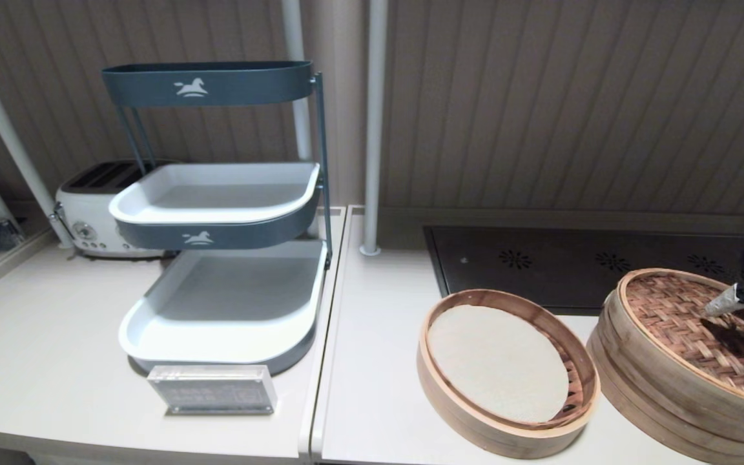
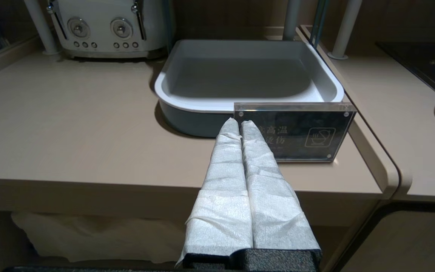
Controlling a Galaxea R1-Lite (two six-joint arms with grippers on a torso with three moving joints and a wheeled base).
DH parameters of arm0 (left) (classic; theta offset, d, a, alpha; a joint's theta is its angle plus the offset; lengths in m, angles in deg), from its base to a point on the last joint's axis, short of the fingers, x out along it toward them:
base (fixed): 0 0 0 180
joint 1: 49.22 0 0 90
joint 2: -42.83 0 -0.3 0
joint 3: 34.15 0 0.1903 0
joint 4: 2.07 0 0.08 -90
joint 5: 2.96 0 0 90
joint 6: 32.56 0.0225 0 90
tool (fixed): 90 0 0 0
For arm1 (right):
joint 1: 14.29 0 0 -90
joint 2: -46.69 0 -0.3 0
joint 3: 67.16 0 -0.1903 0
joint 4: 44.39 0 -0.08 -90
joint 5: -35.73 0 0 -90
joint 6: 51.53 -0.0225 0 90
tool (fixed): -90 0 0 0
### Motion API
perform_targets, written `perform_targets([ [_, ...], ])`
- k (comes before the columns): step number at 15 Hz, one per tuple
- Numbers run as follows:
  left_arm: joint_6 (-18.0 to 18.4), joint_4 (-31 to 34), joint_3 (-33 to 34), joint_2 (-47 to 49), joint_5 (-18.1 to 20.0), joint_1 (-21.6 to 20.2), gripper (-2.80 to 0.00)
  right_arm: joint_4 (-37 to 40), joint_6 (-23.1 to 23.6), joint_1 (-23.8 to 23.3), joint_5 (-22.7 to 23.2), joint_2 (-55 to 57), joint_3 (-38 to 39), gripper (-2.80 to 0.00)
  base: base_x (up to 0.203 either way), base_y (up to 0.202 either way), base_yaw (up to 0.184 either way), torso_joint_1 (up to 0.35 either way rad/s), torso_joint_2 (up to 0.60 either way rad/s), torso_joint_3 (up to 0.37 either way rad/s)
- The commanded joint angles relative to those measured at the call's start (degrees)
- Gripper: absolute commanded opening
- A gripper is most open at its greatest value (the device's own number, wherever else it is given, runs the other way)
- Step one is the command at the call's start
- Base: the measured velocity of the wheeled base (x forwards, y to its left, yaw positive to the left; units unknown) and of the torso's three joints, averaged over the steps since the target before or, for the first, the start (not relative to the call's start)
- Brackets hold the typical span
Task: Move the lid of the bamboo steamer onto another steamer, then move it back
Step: Pick up the steamer
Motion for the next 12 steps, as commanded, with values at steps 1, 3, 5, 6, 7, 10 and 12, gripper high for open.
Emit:
perform_targets([
  [1,0.0,-0.1,1.6,-0.1,0.0,0.0,-2.80,0.2,0.1,0.1,0.0,-0.2,-0.3,0.00,0.000,0.000,0.000,0.000,0.00,0.000],
  [3,0.0,0.0,1.6,-0.1,0.0,0.0,-2.80,0.2,0.1,0.1,-0.1,-0.2,-0.2,0.00,0.000,0.000,0.000,0.000,0.00,0.000],
  [5,0.0,0.0,1.6,-0.1,0.0,0.0,-2.80,0.1,0.8,0.3,-0.4,-0.5,0.0,0.00,0.000,0.000,0.000,0.000,0.00,0.000],
  [6,0.0,0.0,1.6,-0.1,0.0,0.0,-2.80,0.1,1.4,0.4,-0.5,-0.7,0.2,0.00,0.000,0.000,0.000,0.000,0.00,0.000],
  [7,0.0,0.0,1.6,-0.2,0.0,0.0,-2.80,0.1,1.4,0.5,-1.1,-0.8,0.1,0.00,0.000,0.000,0.000,0.000,0.00,0.000],
  [10,0.0,0.0,1.6,-0.1,0.0,0.0,-2.80,0.2,1.5,0.9,-1.7,-0.4,-0.3,0.00,0.000,0.000,0.000,0.000,0.00,0.000],
  [12,0.0,0.0,1.6,-0.1,0.0,0.0,-2.80,0.1,1.7,0.9,-2.6,-0.1,-0.3,0.00,0.000,0.000,0.000,0.000,0.00,0.000],
])
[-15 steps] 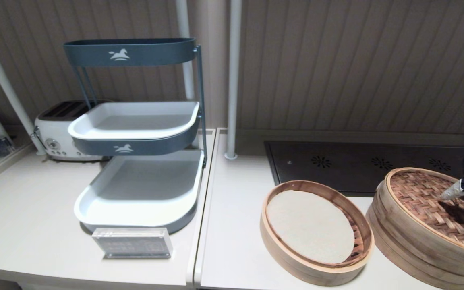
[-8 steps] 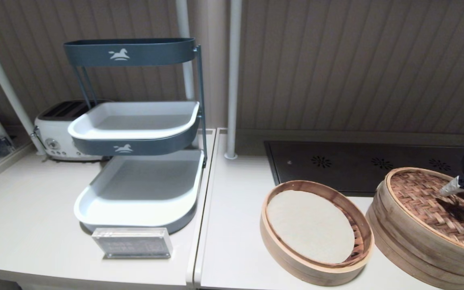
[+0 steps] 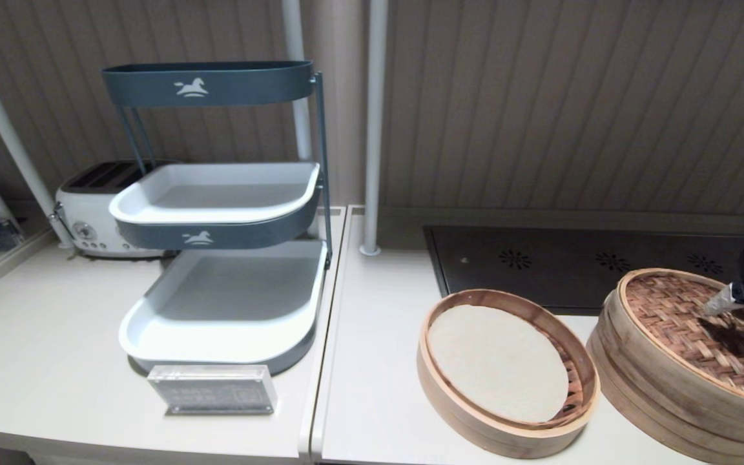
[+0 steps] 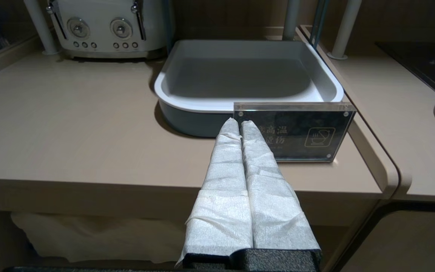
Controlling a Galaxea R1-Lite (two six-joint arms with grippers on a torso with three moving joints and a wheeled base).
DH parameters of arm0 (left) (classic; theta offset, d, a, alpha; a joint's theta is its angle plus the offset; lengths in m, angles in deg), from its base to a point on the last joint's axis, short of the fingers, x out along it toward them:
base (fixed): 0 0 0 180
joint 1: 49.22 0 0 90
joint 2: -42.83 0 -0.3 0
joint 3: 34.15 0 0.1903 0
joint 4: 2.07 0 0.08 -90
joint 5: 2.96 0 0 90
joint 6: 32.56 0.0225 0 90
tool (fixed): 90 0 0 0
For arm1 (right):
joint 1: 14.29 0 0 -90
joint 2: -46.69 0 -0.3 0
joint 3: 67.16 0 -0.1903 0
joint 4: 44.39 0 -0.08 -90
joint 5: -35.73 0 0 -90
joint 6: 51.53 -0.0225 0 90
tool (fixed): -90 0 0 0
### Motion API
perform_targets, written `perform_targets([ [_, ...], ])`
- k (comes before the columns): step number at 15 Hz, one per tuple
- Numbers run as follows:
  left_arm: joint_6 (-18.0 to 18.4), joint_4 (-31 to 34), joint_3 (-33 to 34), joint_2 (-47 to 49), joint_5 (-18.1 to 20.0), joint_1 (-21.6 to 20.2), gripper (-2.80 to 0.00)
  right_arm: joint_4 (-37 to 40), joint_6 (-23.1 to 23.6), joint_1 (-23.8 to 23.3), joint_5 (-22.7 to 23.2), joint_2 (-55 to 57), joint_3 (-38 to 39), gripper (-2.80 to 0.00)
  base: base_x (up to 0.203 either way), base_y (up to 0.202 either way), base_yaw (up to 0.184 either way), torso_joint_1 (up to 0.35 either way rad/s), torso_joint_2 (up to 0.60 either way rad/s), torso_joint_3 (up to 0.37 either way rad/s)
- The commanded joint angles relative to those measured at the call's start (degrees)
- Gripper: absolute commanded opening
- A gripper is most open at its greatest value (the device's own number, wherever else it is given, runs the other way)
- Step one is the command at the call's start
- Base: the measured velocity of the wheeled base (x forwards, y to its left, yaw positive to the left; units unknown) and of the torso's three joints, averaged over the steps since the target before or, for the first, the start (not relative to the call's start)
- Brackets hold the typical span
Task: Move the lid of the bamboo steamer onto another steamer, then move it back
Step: Pick up the steamer
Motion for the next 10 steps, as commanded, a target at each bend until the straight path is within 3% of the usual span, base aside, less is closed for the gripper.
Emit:
perform_targets([
  [1,0.0,0.0,1.6,-0.2,0.0,0.0,-2.80,0.2,0.1,0.0,-0.1,0.1,0.1,0.00,0.000,0.000,0.000,0.000,0.00,0.000],
  [10,0.0,0.0,1.6,-0.1,0.0,0.0,-2.80,-1.1,0.8,1.3,-2.9,1.3,0.6,0.00,0.000,0.000,0.000,0.000,0.00,0.000],
])
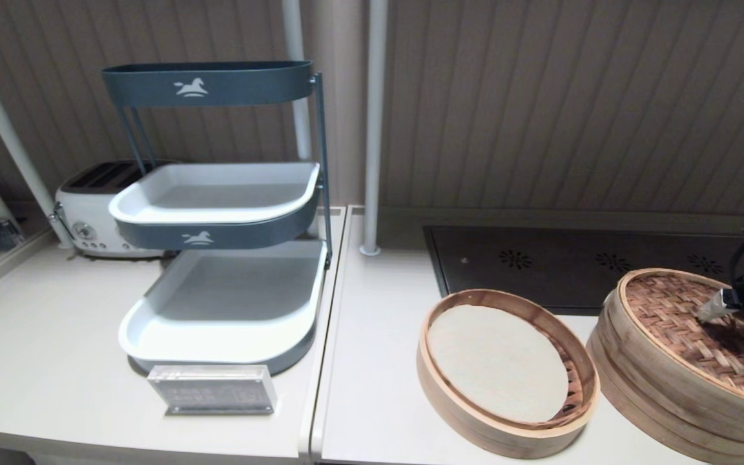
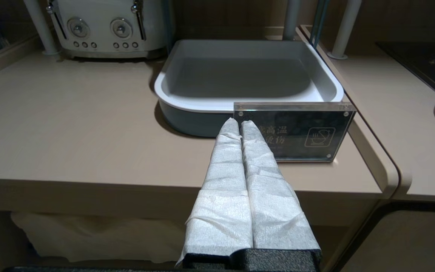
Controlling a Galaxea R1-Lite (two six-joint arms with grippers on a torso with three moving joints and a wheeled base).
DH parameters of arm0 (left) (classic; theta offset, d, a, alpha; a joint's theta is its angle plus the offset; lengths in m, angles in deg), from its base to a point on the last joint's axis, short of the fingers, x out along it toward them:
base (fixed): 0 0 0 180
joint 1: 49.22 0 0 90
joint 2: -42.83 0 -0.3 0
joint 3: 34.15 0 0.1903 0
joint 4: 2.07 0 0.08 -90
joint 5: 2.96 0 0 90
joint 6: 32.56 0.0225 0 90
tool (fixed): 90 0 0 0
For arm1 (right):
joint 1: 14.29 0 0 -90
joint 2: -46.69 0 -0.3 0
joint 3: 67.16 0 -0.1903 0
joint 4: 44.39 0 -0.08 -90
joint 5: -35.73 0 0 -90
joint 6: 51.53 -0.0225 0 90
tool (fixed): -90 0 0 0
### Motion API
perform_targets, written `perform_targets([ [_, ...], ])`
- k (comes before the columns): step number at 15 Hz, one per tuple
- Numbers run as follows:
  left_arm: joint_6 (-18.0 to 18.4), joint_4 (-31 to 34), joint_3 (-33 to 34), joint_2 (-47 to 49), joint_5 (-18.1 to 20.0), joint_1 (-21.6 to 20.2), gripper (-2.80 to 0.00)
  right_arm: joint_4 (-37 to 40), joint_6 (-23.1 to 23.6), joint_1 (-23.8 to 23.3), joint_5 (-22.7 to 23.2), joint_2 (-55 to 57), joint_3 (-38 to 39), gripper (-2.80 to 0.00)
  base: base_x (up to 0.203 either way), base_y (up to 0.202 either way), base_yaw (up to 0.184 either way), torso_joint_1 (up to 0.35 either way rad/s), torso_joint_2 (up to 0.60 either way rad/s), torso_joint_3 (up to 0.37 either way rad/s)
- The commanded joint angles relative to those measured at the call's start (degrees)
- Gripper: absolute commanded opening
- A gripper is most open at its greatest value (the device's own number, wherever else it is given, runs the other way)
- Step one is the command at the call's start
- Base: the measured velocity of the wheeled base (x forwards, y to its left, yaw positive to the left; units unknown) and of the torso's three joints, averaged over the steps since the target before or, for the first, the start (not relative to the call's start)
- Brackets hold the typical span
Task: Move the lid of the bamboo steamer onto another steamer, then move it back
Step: Pick up the steamer
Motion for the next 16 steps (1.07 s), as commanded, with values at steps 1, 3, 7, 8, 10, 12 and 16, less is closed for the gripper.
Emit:
perform_targets([
  [1,0.0,0.0,1.6,-0.1,0.1,0.0,-2.80,0.2,0.0,-0.1,0.1,0.0,-0.1,0.00,0.000,0.000,0.000,0.000,0.00,0.000],
  [3,0.0,-0.1,1.6,-0.2,0.0,0.0,-2.80,0.1,0.0,-0.1,0.0,0.4,0.1,-0.36,0.000,0.000,0.000,0.000,0.00,0.000],
  [7,0.0,0.0,1.6,-0.1,0.0,0.0,-2.80,0.2,-0.1,-0.1,0.3,0.5,0.4,-2.80,0.000,0.000,0.000,0.000,0.00,0.000],
  [8,0.0,0.0,1.6,-0.1,0.0,0.0,-2.80,0.2,-0.1,0.0,0.4,0.5,0.5,-2.80,0.000,0.000,0.000,0.000,0.00,0.000],
  [10,0.0,0.0,1.6,-0.1,0.0,0.0,-2.80,0.1,-0.1,0.1,0.4,0.5,1.2,-2.80,0.000,0.000,0.000,0.000,0.00,0.000],
  [12,0.0,0.0,1.6,-0.1,0.0,0.0,-2.80,0.1,-0.1,0.2,0.5,0.6,1.7,-2.80,0.000,0.000,0.000,0.000,0.00,0.000],
  [16,0.0,-0.1,1.6,-0.1,0.0,0.0,-2.80,0.1,-0.1,0.0,0.7,0.8,2.0,-2.80,0.000,0.000,0.000,0.000,0.00,0.000],
])
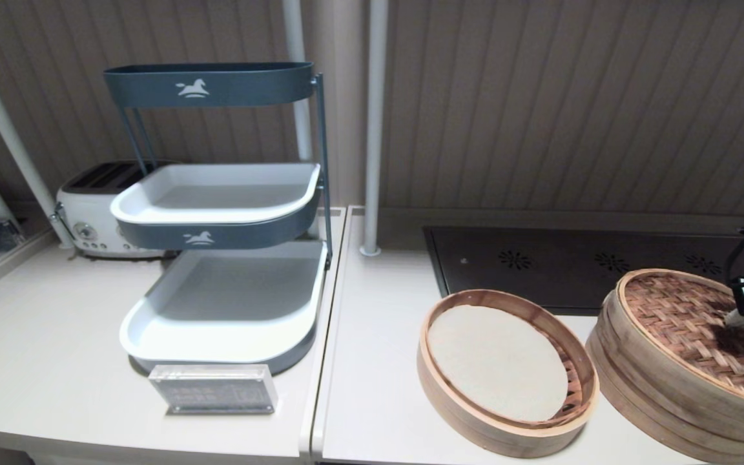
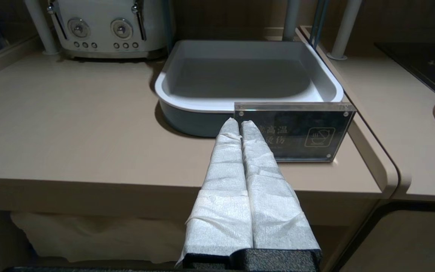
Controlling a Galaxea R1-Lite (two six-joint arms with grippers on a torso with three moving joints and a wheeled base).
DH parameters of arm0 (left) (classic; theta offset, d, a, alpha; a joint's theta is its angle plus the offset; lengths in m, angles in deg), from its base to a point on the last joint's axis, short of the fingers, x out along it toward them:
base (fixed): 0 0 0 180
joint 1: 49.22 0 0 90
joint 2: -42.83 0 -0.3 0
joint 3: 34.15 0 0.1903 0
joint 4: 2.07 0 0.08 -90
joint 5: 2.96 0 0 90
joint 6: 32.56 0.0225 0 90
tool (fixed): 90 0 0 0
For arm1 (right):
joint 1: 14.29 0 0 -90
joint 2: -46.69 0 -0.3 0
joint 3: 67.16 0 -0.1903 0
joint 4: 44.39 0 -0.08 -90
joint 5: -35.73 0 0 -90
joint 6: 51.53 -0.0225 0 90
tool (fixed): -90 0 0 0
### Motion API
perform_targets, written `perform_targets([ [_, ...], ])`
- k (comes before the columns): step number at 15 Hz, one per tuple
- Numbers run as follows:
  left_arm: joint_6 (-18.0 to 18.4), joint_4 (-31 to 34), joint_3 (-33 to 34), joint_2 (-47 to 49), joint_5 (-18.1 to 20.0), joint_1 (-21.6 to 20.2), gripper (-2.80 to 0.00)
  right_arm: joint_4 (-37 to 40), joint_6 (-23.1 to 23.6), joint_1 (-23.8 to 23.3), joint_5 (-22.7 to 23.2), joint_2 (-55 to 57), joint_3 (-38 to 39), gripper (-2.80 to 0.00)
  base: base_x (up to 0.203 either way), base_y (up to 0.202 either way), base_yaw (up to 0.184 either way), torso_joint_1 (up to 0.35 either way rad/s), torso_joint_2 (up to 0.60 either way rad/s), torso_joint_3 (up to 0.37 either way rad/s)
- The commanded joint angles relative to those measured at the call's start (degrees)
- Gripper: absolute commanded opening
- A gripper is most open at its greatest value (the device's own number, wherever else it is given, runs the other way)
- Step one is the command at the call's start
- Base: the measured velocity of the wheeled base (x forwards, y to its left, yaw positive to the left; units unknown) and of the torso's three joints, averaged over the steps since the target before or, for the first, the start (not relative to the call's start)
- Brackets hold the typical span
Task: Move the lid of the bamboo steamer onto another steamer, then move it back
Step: Pick up the steamer
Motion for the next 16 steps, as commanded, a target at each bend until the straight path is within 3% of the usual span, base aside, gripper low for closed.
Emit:
perform_targets([
  [1,0.0,0.0,1.6,-0.1,0.0,0.0,-2.80,0.3,0.1,-0.1,0.4,0.0,0.0,-2.80,0.000,0.000,0.000,0.000,0.00,0.000],
  [16,0.0,0.0,1.6,-0.1,0.0,0.0,-2.80,0.7,-0.4,-0.2,1.9,-2.9,-4.0,-2.80,0.000,0.000,0.000,0.000,0.00,0.000],
])
